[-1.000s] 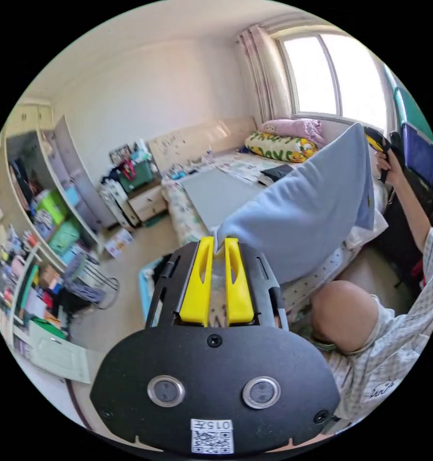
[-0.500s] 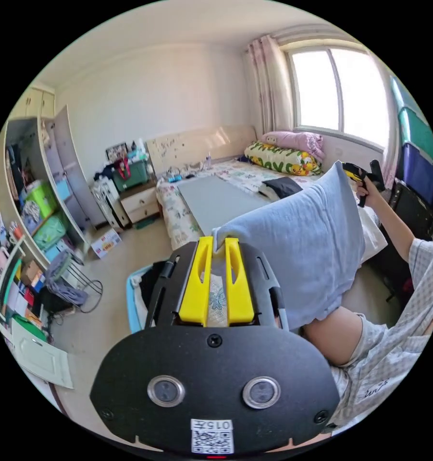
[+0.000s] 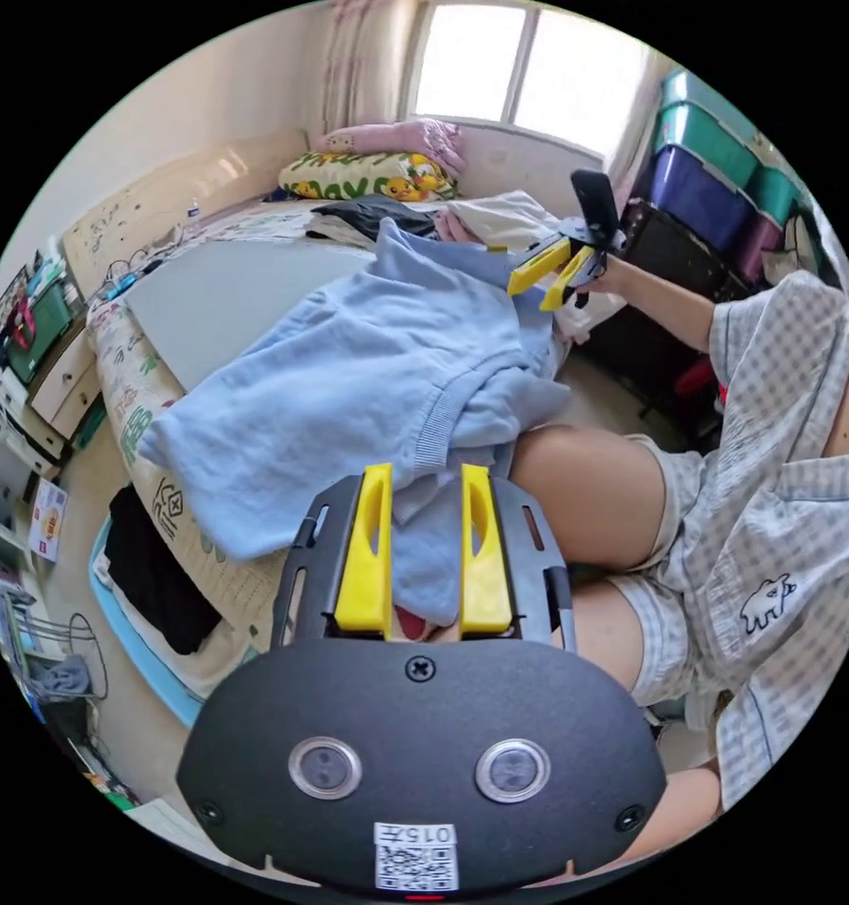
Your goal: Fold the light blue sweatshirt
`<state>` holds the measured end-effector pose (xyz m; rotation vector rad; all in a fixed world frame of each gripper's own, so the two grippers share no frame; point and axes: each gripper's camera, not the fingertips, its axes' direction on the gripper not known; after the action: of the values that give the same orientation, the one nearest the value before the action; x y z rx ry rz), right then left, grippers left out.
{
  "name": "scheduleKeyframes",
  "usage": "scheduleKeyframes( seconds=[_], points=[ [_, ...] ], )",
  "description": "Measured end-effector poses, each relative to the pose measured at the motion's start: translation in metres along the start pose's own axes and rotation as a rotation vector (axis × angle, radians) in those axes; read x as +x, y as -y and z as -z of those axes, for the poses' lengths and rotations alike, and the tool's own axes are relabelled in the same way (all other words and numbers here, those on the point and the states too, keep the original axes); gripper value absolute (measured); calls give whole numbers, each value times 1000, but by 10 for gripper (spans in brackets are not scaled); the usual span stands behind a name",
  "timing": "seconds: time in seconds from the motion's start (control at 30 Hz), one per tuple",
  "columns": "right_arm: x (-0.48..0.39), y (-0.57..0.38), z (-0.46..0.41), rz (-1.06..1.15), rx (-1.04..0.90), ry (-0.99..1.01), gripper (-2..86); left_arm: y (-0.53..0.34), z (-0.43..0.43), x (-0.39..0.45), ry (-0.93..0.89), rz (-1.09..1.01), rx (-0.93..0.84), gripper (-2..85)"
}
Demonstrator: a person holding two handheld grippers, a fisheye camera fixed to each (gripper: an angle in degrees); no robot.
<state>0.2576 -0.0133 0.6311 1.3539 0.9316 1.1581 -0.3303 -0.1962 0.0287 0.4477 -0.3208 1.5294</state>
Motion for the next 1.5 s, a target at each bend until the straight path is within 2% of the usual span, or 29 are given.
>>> scheduleKeyframes(
  seconds=[0.17,0.27,0.4,0.43,0.47,0.5,0.53,0.57,0.6,0.67,0.77,0.87,1.0,1.17,1.27,1.37,1.43,1.5],
  points=[
    [-8,23,-64,40,-175,-77,98,10,-26,-9,-33,-3,-70,97],
    [-12,29,-68,50,-182,-118,63,11,-28,-10,-32,-33,-103,77],
    [9,51,-36,-6,-194,-56,33,23,-6,-22,-41,-58,-116,38],
    [16,60,-23,-17,-182,-84,32,29,2,-27,-31,-58,-111,37],
    [34,89,13,-44,-120,-234,29,48,24,-41,27,-42,-74,34],
    [58,131,58,-133,-4,-483,30,75,54,-60,137,15,31,35],
    [69,154,83,-180,79,-593,31,89,72,-73,221,97,124,35],
    [83,194,129,-251,251,-738,37,108,110,-97,353,320,379,39],
    [92,226,164,-334,371,-796,46,117,137,-111,362,484,619,45],
    [97,256,192,-440,463,-831,57,130,159,-113,352,583,783,56],
    [102,273,207,-495,410,-794,59,121,165,-76,305,480,863,59],
    [101,270,224,-589,383,-711,57,87,140,-24,245,312,753,51],
    [70,267,281,-666,589,-434,56,36,86,40,26,139,419,69],
    [8,284,337,-622,767,-293,54,3,48,104,-48,26,230,107],
    [-33,304,346,-543,731,-377,52,8,36,126,-33,-18,153,132],
    [-62,321,331,-445,650,-409,52,15,33,135,64,-42,125,137],
    [-77,326,307,-361,581,-363,51,20,32,136,111,-68,87,136],
    [-110,304,253,-214,476,-259,49,26,23,130,145,-81,-42,126]
  ],
)
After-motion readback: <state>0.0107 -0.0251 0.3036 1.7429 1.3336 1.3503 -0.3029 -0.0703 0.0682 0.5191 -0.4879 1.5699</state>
